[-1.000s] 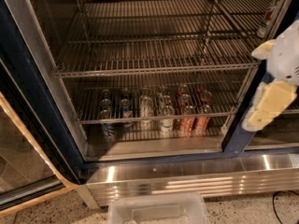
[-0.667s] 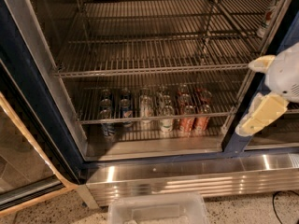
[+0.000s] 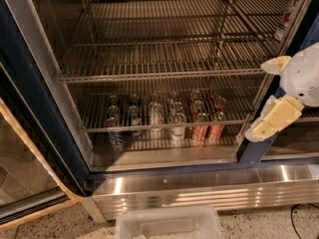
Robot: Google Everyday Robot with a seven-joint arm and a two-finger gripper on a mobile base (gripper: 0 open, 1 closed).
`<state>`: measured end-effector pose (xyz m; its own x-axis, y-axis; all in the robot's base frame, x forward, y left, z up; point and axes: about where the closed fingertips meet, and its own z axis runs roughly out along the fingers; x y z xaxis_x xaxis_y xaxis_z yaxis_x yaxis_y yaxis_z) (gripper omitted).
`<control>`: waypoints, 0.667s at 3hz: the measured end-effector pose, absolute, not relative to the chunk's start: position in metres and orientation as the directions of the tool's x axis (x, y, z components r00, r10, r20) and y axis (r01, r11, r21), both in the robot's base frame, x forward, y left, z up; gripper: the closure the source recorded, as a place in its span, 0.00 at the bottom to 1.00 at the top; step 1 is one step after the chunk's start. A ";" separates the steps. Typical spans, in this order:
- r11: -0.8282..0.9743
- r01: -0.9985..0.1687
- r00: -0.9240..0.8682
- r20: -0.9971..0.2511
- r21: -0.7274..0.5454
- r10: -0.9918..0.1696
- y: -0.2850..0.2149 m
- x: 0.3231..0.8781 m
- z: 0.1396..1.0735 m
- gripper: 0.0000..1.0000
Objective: Pick coke can from bottom shelf of fridge
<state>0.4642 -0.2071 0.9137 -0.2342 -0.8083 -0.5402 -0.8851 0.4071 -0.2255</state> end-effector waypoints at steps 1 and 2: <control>0.443 -0.862 -0.227 -0.596 -0.245 -0.770 -0.203 0.468 0.908 0.00; 0.513 -0.820 -0.213 -0.697 -0.253 -0.684 -0.194 0.475 0.890 0.00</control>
Offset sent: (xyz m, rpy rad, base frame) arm 0.0257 0.0148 -0.0443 0.3277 -0.2338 -0.1563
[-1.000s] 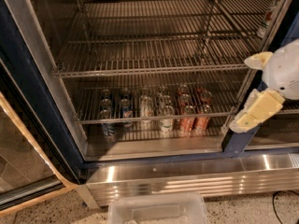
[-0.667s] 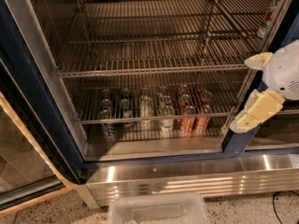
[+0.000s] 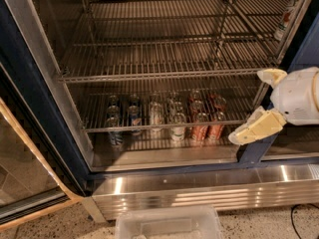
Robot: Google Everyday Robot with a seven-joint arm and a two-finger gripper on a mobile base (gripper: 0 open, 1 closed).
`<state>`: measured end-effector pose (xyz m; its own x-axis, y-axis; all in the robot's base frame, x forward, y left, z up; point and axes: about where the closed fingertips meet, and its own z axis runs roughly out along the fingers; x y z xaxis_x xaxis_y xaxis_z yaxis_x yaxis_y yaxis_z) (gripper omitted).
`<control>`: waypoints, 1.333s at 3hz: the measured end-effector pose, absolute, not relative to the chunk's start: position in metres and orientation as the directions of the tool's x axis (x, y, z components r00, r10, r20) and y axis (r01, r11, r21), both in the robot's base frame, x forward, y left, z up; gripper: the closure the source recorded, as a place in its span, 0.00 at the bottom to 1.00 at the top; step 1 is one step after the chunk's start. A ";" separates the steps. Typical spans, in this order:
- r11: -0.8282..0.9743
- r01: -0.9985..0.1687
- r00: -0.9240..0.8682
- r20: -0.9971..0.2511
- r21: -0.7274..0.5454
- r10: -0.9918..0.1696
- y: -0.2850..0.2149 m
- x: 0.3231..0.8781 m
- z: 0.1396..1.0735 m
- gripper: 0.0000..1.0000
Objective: Pick coke can from bottom shelf of fridge
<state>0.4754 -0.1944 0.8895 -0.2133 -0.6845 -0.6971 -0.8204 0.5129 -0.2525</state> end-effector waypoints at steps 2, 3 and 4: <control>0.539 -0.796 -0.205 -0.715 -0.276 -0.669 -0.195 0.483 0.899 0.00; 0.577 -0.772 -0.208 -0.750 -0.268 -0.628 -0.185 0.481 0.889 0.00; 0.647 -0.722 -0.205 -0.818 -0.244 -0.538 -0.163 0.475 0.864 0.00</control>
Offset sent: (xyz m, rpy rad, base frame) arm 0.0081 -0.0006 0.0095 0.0213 -0.0404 -0.0301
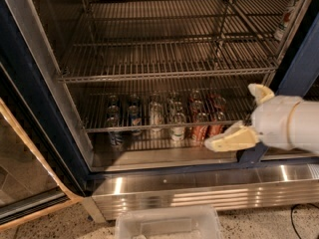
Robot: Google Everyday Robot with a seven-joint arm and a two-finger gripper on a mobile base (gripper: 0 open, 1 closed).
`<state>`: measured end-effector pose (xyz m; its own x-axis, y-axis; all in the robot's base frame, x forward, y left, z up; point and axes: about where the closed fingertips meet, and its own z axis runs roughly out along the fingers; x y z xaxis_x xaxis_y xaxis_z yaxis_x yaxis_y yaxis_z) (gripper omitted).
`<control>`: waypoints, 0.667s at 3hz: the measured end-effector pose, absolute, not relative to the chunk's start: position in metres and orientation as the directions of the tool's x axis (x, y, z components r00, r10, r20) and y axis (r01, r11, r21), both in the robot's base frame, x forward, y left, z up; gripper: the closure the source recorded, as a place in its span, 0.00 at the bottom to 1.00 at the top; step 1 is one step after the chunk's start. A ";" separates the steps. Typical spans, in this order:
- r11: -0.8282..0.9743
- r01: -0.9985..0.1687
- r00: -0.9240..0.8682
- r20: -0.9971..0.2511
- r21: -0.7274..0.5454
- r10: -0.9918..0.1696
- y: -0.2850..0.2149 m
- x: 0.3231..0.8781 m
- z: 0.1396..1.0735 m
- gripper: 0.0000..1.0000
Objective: Pick coke can from bottom shelf of fridge
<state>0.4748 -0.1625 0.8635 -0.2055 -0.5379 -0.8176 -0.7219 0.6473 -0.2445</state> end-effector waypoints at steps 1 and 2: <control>0.711 -0.670 -0.189 -0.877 -0.214 -0.442 -0.145 0.480 0.840 0.00; 0.723 -0.672 -0.183 -0.910 -0.161 -0.372 -0.124 0.489 0.824 0.00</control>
Offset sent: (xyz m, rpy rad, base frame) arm 0.0234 0.0546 -0.0626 0.2702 -0.0450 -0.0627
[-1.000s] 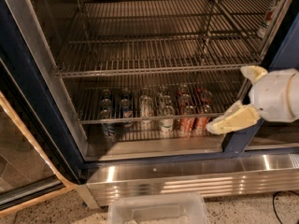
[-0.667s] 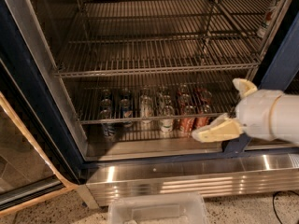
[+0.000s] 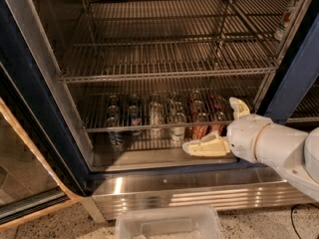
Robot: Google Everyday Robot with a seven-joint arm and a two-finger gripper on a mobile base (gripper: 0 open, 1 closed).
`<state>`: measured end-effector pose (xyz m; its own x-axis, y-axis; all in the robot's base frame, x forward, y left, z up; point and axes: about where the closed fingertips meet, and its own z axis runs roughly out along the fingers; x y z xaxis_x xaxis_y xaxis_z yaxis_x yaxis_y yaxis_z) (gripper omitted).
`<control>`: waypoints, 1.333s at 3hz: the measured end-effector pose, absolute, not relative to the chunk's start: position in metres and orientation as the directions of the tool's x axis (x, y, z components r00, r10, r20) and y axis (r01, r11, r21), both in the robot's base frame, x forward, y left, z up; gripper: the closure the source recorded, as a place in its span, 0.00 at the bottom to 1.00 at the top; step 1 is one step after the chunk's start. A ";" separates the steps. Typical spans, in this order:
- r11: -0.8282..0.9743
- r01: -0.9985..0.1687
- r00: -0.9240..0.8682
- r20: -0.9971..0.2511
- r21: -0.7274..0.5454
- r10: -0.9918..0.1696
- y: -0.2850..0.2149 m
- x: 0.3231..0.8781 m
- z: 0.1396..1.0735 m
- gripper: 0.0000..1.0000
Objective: Pick coke can from bottom shelf of fridge
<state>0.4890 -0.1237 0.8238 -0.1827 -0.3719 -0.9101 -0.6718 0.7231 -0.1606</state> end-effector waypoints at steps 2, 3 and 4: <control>0.727 -0.672 -0.186 -0.917 -0.142 -0.352 -0.118 0.481 0.811 0.00; 0.725 -0.680 -0.195 -0.928 -0.105 -0.317 -0.104 0.467 0.789 0.00; 0.719 -0.693 -0.219 -0.934 -0.054 -0.282 -0.087 0.453 0.765 0.00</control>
Offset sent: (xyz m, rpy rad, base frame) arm -0.0200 0.0099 -0.0343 0.0600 0.0145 -0.0073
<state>0.4531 -0.0875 0.7652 -0.2194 -0.2824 -0.9339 -0.6933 0.7186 -0.0544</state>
